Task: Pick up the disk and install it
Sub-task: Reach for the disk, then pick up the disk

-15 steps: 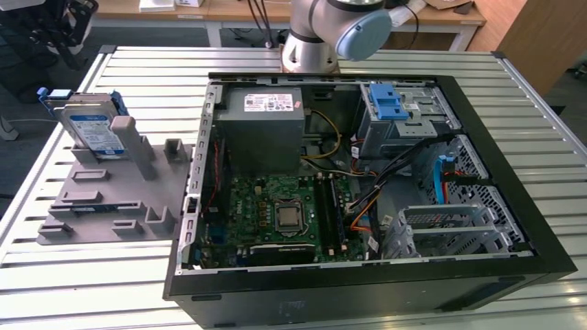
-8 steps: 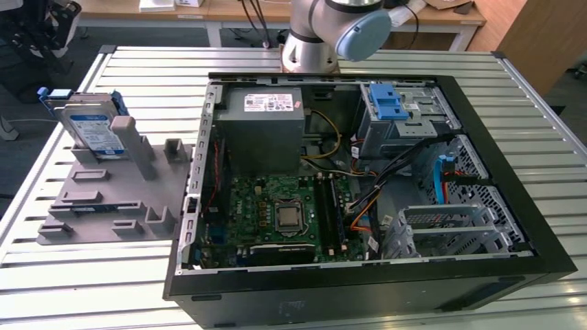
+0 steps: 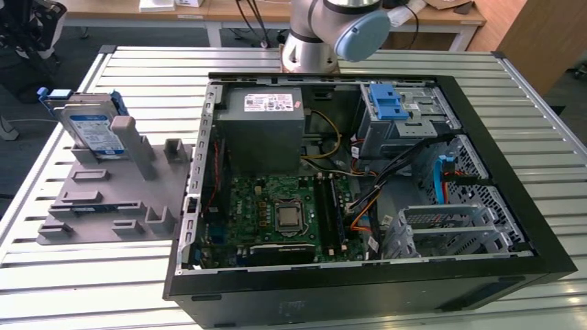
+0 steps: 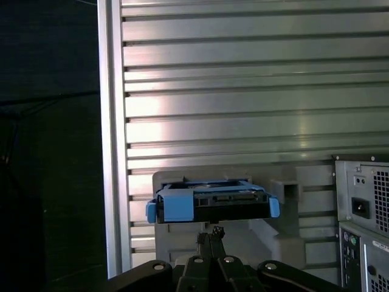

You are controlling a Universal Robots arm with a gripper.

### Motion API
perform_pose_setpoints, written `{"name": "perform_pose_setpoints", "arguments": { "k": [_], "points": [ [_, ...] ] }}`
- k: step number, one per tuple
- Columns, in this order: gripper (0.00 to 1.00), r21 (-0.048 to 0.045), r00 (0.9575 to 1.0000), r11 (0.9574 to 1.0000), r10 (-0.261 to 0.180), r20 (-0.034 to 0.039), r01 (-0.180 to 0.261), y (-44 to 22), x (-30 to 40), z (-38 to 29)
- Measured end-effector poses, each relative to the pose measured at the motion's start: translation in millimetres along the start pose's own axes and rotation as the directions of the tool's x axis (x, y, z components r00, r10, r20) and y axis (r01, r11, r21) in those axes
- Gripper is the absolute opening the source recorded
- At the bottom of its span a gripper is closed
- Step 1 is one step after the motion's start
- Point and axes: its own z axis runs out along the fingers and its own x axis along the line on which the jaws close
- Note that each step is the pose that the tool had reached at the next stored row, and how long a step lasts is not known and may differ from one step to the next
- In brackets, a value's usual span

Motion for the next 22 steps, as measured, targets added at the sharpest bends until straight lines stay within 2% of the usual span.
{"name": "perform_pose_setpoints", "arguments": {
  "k": [22],
  "points": [
    [0.11, 0.0, 1.0, 1.0, 0.0, 0.0, 0.0, -0.5, 7.5, 0.0]
  ]
}}
